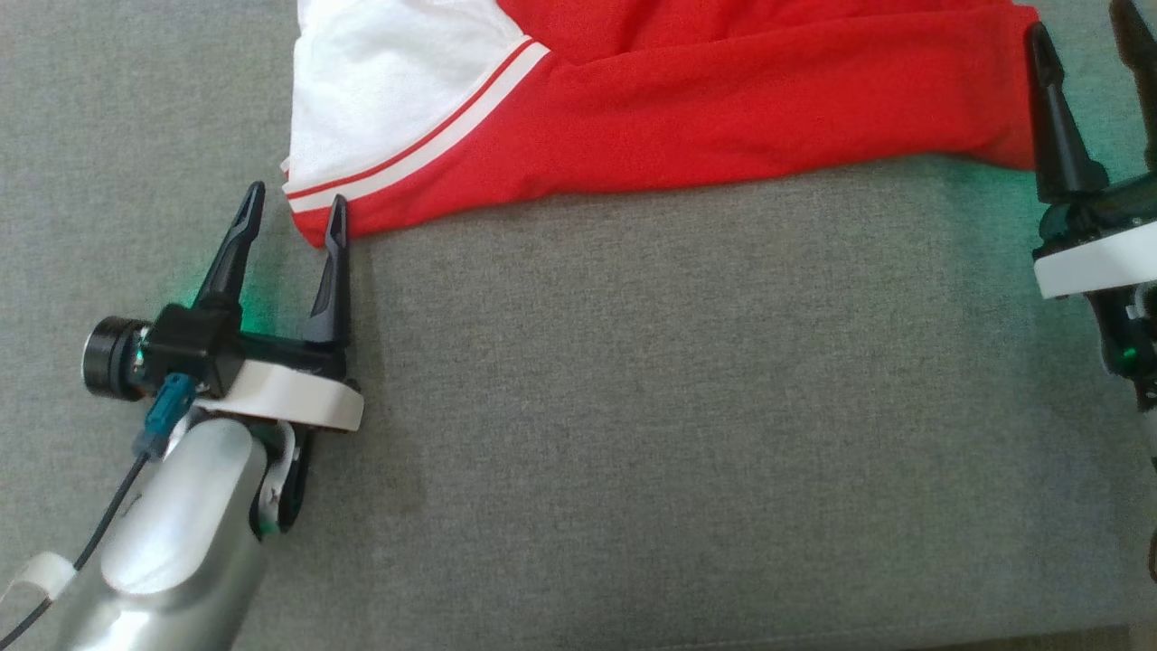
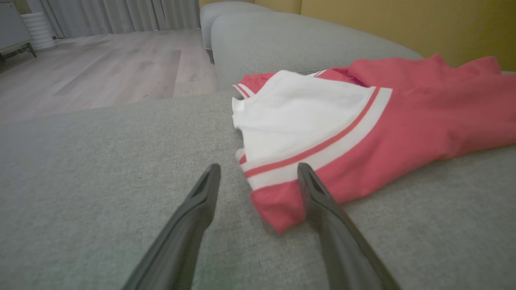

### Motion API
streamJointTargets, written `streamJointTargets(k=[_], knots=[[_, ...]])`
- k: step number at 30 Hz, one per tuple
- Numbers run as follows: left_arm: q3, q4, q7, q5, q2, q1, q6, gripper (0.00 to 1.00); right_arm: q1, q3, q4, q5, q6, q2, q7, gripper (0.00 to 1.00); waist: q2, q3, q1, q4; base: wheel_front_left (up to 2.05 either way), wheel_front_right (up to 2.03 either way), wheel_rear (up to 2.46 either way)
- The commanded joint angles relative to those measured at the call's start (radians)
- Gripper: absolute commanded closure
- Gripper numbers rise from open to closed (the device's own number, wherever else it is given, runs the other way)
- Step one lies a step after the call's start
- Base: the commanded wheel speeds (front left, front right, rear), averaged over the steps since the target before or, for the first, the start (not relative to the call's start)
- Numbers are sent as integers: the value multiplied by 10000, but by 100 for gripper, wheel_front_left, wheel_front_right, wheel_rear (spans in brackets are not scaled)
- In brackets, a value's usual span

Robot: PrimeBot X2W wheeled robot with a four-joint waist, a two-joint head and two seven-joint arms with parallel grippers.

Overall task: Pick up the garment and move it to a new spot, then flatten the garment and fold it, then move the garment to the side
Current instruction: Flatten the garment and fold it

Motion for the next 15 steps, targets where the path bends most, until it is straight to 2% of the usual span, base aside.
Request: streamJointTargets(k=[1, 5, 6, 7, 8, 9, 12, 15], knots=[[315, 185, 18, -93, 125, 60, -72, 0, 320, -29, -275, -98, 65, -79, -62, 0, 0, 3, 2, -11, 0, 0, 0], [253, 732, 304, -293, -39, 6, -126, 0, 344, -53, -269, -119, 65, -71, -62, 0, 0, 39, 2, 24, 0, 0, 0], [217, 842, 401, -373, -92, -13, -208, 4, 352, -40, -246, -116, 65, -69, -62, 0, 0, 46, 2, 38, 0, 0, 0], [97, 1057, 737, -577, -195, -19, -446, 56, 375, 4, -152, -81, 65, -76, -62, 0, 0, 43, 2, 74, 0, 0, 0], [22, 1128, 924, -705, -248, -15, -627, 84, 387, 51, -71, -45, 65, -93, -62, 0, 0, 36, 2, 97, 0, 0, 0], [-61, 1201, 1173, -870, -301, 4, -843, 100, 396, 114, 34, 7, 65, -120, -62, 0, 0, 22, 2, 123, 0, 0, 0], [-243, 1198, 1639, -1184, -349, -1, -1347, 100, 396, 455, 503, 323, 65, -259, -62, 0, 0, -66, 2, 222, 0, 0, 0], [-245, 1022, 1622, -1213, -242, -67, -1473, 100, 228, 814, 1163, 708, 65, -393, 180, 0, 0, -220, 2, 307, 0, 0, 0]])
